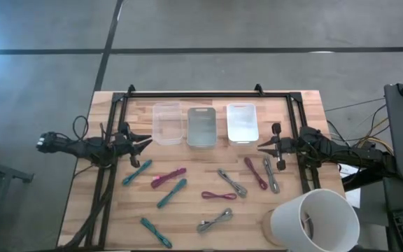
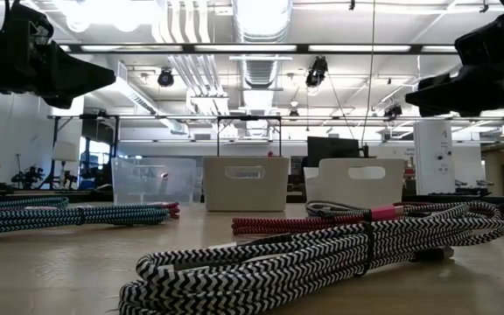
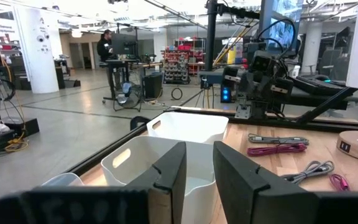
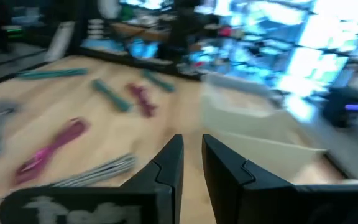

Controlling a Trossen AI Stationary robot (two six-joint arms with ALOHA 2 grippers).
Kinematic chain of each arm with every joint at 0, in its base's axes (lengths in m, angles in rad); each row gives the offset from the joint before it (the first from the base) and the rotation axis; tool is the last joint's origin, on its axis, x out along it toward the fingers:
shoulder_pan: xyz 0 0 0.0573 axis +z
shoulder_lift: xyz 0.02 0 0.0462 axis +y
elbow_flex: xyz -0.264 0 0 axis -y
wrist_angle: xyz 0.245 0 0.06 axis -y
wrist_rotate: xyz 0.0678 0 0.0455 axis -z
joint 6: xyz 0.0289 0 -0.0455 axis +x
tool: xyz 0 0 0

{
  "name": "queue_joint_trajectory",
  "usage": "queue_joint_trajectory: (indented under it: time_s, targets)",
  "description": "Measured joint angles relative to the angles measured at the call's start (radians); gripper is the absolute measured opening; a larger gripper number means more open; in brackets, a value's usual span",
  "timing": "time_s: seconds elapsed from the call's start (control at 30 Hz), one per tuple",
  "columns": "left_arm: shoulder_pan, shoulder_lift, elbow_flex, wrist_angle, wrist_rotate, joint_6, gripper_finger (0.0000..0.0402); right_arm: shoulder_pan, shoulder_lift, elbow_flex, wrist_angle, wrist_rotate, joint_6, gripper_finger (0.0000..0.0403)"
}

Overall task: Pick & Place USB Port
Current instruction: Put the top blue charger cable into the transparent bin

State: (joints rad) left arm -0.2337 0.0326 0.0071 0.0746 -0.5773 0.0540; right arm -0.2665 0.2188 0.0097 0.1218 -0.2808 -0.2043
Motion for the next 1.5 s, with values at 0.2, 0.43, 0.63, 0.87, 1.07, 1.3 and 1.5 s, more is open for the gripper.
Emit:
queue_joint_trajectory:
  time_s: [0.2, 0.43, 0.63, 0.87, 1.07, 1.3, 1.5]
  targets:
    - [0.0, 0.0, 0.0, 0.0, 0.0, 0.0, 0.009, 0.001, -0.001, 0.0, 0.045, 0.034, 0.19, 0.0054]
    - [0.0, 0.0, 0.0, 0.002, 0.0, 0.0, 0.009, 0.002, -0.001, 0.0, 0.101, 0.032, 0.267, 0.0054]
    - [0.001, 0.004, 0.011, 0.046, -0.012, -0.012, 0.009, 0.002, -0.001, 0.0, 0.227, 0.034, 0.234, 0.0054]
    - [0.001, 0.052, 0.173, -0.073, -0.016, -0.006, 0.0105, 0.003, 0.0, 0.0, 0.316, 0.044, 0.26, 0.0054]
    - [0.001, 0.188, 0.357, -0.363, -0.043, -0.139, 0.0156, 0.002, 0.0, 0.0, 0.349, 0.045, 0.278, 0.0054]
    - [0.001, 0.41, 0.601, -0.785, 0.009, -0.367, 0.0182, 0.002, 0.005, 0.0, 0.478, 0.048, 0.173, 0.0054]
    - [0.001, 0.573, 0.677, -0.947, 0.18, -0.533, 0.0181, 0.002, 0.025, 0.0, 0.468, 0.056, 0.262, 0.0054]
